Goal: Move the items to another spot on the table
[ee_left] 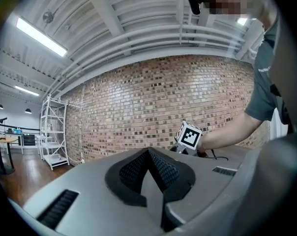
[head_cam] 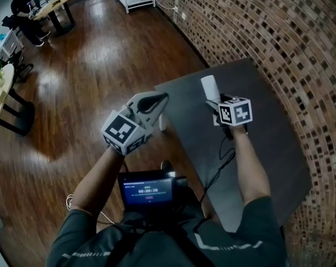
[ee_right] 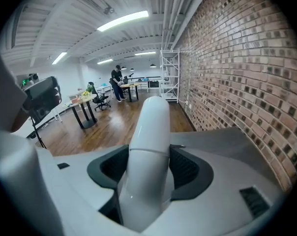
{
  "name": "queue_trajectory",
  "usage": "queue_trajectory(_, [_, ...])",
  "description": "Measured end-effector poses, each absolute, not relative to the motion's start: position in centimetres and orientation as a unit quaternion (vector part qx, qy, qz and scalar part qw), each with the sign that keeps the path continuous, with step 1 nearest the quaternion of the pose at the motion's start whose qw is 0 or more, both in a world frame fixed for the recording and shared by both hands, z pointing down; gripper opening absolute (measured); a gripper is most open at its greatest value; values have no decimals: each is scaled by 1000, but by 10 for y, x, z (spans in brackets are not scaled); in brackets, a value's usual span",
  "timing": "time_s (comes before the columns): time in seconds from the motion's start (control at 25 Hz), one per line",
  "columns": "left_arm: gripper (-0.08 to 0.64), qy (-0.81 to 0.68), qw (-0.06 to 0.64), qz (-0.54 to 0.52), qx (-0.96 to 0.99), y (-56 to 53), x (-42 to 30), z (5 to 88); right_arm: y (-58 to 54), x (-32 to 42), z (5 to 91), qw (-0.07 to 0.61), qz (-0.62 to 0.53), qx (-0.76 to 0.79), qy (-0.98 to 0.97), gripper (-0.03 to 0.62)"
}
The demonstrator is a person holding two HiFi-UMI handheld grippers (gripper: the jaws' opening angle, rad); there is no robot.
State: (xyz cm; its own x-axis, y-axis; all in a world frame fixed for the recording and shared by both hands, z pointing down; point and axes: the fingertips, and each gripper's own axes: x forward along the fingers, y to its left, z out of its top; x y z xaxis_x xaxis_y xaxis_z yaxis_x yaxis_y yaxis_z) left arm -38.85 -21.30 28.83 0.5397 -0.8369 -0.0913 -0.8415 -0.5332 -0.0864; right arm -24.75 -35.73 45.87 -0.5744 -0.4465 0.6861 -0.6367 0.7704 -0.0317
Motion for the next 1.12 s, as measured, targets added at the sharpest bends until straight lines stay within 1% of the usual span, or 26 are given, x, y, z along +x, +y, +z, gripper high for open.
queue_trajectory(0.2, [3,490,47,11,-870,-263,-405,299,-381,-276,500,374,146,273,-874,268])
queue_trajectory(0.36, [3,496,36,-5,-868,-294,-416,310,-369,-308,552,410,157,218,-872,268])
queue_trajectory(0.52, [3,496,30,-17,-868,-319,-417,315,-355,-323,590,436,168,178,-866,268])
queue_trajectory(0.76, [3,488,31,-21,-872,-332,-416,328,-337,-315,620,476,135,141,-857,268])
queue_trajectory(0.92, [3,479,20,-23,-877,-334,-413,337,-313,-314,617,481,128,115,-860,268])
queue_trajectory(1.12, [3,467,15,-21,-884,-332,-409,345,-300,-301,633,496,123,119,-851,267])
